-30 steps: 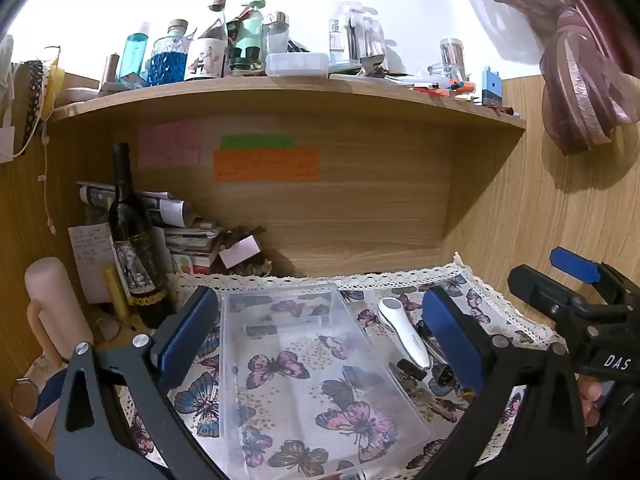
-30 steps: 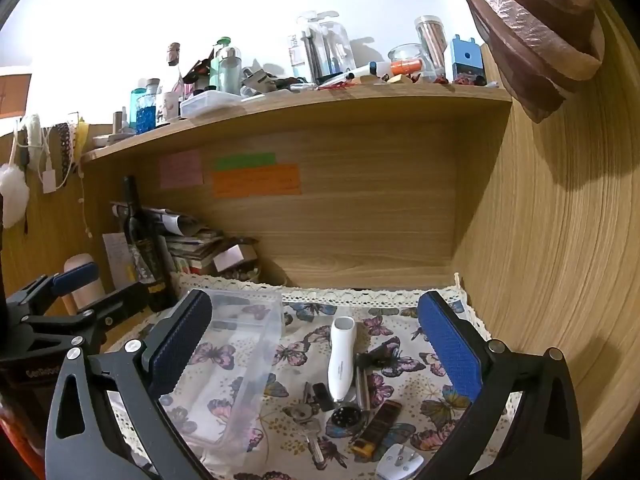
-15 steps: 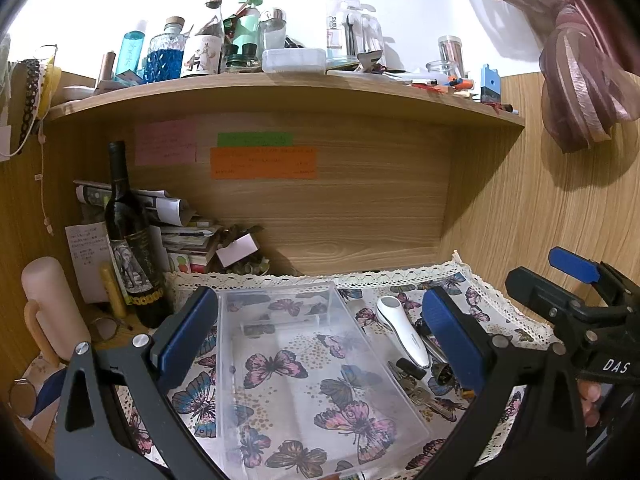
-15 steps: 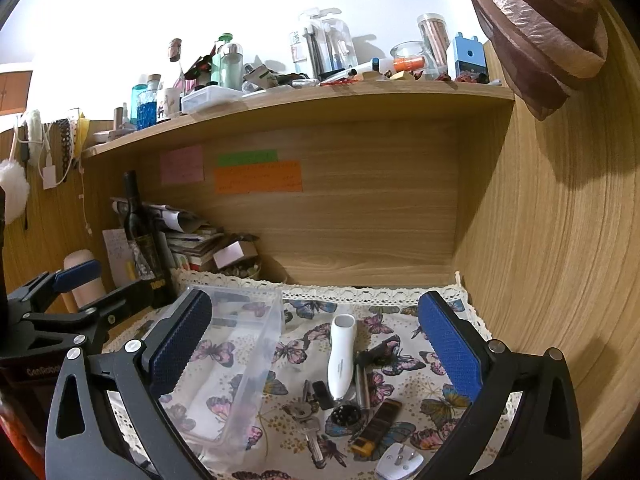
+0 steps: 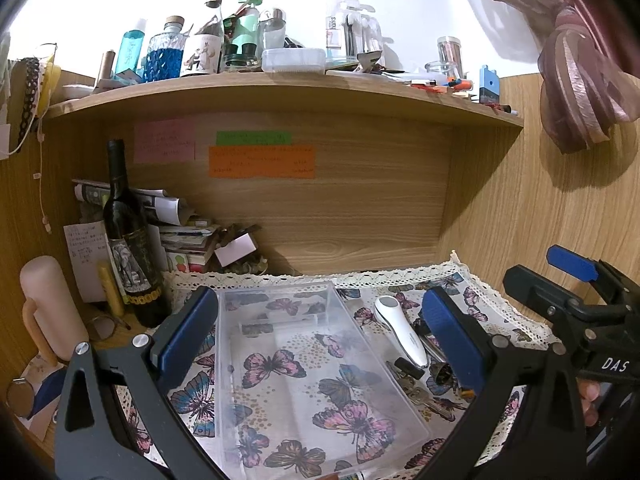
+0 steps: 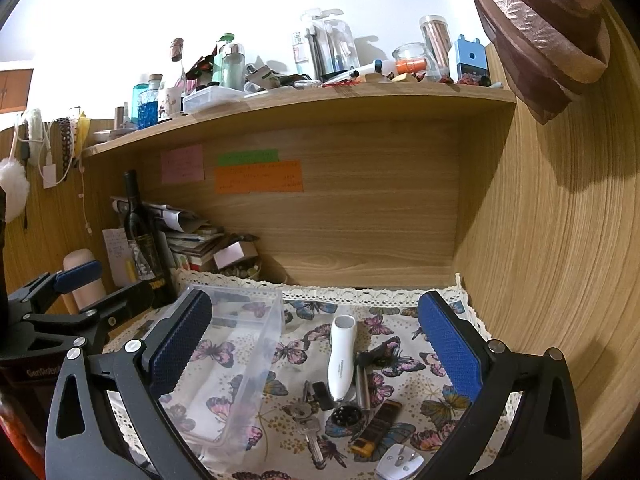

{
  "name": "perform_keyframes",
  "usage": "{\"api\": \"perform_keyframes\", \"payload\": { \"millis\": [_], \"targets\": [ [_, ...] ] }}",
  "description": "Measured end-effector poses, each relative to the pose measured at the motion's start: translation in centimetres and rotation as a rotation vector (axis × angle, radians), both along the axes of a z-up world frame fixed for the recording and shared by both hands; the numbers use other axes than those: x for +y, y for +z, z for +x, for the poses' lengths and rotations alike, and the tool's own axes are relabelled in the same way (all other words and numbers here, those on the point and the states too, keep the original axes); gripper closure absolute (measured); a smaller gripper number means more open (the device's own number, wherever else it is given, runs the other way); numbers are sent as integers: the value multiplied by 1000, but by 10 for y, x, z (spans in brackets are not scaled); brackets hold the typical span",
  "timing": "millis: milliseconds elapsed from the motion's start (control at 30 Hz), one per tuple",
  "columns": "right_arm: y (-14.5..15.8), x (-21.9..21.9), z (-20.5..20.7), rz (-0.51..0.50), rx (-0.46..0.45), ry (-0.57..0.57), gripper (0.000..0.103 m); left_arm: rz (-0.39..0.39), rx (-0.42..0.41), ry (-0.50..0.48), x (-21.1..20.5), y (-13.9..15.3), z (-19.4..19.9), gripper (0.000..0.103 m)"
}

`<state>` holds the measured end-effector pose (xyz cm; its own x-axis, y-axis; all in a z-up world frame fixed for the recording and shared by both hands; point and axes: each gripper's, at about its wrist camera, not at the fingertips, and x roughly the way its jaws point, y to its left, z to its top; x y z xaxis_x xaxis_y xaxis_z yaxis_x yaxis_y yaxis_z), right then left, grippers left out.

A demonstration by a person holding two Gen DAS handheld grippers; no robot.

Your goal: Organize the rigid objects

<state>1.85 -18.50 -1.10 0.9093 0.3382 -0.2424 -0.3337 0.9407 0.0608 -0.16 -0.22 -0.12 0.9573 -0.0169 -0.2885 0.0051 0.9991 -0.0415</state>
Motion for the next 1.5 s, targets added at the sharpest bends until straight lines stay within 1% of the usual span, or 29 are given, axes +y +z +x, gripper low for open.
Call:
{"api": "perform_keyframes", "payload": {
  "millis": [733, 967, 1400, 1500],
  "targets": [
    [1, 2, -2, -9, -9, 3, 0, 0, -5, -10, -6, 0, -2, 0],
    [1, 2, -2, -11, -12, 3, 0, -13, -8, -19, -4, 1, -3, 0],
    [-2, 2, 2, -9, 6, 15, 0, -33, 7, -46, -1, -2, 1, 0],
    [-4, 3, 3, -14, 6, 11, 0, -25, 1, -43, 0, -3, -1, 0]
  ]
}}
